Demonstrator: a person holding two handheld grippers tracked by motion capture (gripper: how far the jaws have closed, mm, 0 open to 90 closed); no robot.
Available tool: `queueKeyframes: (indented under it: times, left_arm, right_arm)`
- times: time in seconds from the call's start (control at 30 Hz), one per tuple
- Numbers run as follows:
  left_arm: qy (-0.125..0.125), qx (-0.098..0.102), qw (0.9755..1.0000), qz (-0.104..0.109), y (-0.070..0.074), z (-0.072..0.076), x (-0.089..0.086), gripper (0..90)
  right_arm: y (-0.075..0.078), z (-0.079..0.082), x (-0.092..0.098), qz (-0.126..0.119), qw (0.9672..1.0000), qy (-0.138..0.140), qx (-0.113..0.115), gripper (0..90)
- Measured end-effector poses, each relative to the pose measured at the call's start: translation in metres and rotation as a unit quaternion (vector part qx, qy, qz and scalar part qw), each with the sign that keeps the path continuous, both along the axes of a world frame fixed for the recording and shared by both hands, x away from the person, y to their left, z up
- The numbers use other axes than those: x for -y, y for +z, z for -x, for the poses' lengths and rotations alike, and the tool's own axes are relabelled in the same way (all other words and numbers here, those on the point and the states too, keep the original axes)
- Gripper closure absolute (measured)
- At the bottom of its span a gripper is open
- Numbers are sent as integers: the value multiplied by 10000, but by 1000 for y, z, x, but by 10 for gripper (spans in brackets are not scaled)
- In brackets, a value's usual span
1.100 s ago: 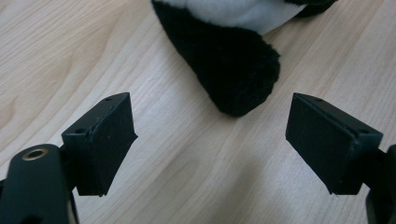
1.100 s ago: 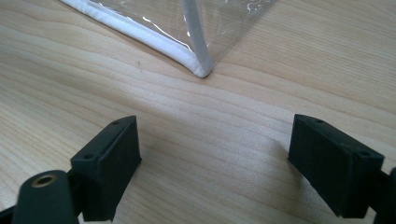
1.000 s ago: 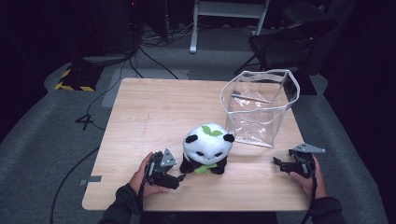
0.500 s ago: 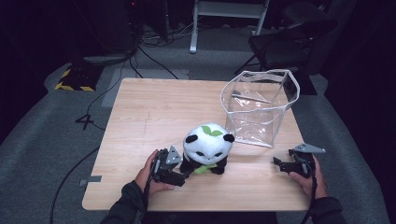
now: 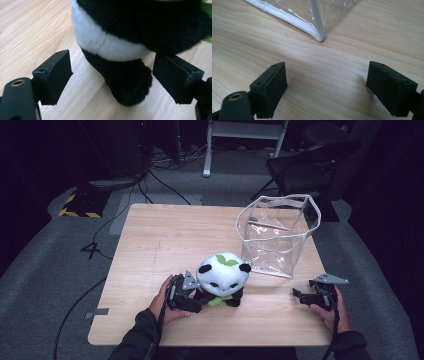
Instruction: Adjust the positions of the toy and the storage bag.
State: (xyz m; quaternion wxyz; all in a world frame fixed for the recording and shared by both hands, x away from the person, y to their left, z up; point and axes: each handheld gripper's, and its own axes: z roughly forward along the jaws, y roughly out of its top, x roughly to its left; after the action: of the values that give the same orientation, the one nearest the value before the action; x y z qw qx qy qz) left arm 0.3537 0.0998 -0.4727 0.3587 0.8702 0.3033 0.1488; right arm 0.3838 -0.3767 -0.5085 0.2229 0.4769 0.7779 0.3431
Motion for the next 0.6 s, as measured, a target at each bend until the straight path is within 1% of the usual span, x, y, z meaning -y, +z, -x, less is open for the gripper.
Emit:
queueKeyframes:
  times: [0.03,0.17,0.33,0.4,0.43,0.47,0.5,0.6]
  left_arm:
    - [-42,-32,10000,39,-2,-3,2,159]
    - [-77,-26,10000,38,-4,-7,5,157]
    - [-59,25,10000,70,-6,-11,7,160]
    - [-51,23,10000,54,-8,-12,8,198]
    - [-68,-28,9999,94,-9,-13,7,239]
    - [-68,-51,9999,68,-11,-13,8,298]
    - [-33,-43,10000,-5,-13,-14,9,323]
    - [-5,-84,10000,-20,-14,-14,9,402]
  right_arm:
    - [0,0,0,-1,10000,-2,0,165]
    - [0,0,0,0,10000,0,1,165]
    - [0,0,0,0,10000,0,0,165]
    - [0,0,0,1,10000,0,0,165]
    - [0,0,0,-1,10000,0,0,165]
    - [0,0,0,-1,10000,0,0,165]
    - [0,0,0,-1,10000,0,0,165]
    - [0,0,0,0,10000,0,0,165]
